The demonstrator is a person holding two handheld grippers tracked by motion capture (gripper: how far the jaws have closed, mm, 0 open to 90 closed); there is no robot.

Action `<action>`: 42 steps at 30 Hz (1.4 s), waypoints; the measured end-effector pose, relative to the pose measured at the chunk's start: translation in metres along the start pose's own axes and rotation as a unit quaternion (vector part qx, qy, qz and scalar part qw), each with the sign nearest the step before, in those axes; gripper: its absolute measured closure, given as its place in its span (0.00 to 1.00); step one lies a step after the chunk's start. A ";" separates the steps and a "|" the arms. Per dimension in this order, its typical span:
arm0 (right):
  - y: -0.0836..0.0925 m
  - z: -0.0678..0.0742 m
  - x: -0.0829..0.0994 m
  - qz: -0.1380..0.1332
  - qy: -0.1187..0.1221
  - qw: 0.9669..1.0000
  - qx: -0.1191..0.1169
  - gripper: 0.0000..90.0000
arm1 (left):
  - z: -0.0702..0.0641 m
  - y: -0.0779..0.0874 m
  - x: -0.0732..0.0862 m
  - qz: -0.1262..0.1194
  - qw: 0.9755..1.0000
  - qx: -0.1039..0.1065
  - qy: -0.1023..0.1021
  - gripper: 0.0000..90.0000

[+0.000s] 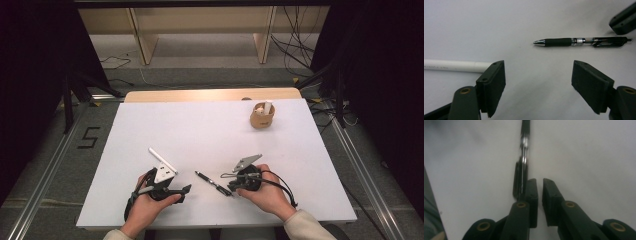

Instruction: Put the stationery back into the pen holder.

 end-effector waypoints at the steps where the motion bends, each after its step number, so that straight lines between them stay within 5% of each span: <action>1: -0.002 -0.001 -0.008 -0.009 -0.002 1.000 -0.002 0.88 | 0.000 0.000 0.000 0.000 1.000 0.000 0.000 0.30; 11: -0.028 0.010 -0.041 -0.001 0.011 1.000 -0.029 0.77 | 0.001 0.000 0.001 0.001 1.000 0.000 0.001 0.30; 32: -0.038 0.020 -0.043 0.035 0.062 0.997 0.018 0.78 | 0.000 -0.002 0.000 0.004 1.000 0.000 -0.002 0.30; 42: -0.038 0.022 -0.043 0.050 0.048 0.997 0.018 0.85 | 0.000 -0.003 0.000 0.004 1.000 0.000 0.001 0.31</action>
Point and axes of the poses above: each handheld gripper's, and its own axes: y roughly backward along the jaws, x roughly out of its underside, z roughly to its left, the point moved 6 cm from there along -y, roughly forward along the jaws, and after that the axes turned 4 degrees about x, right-handed, at the moved point
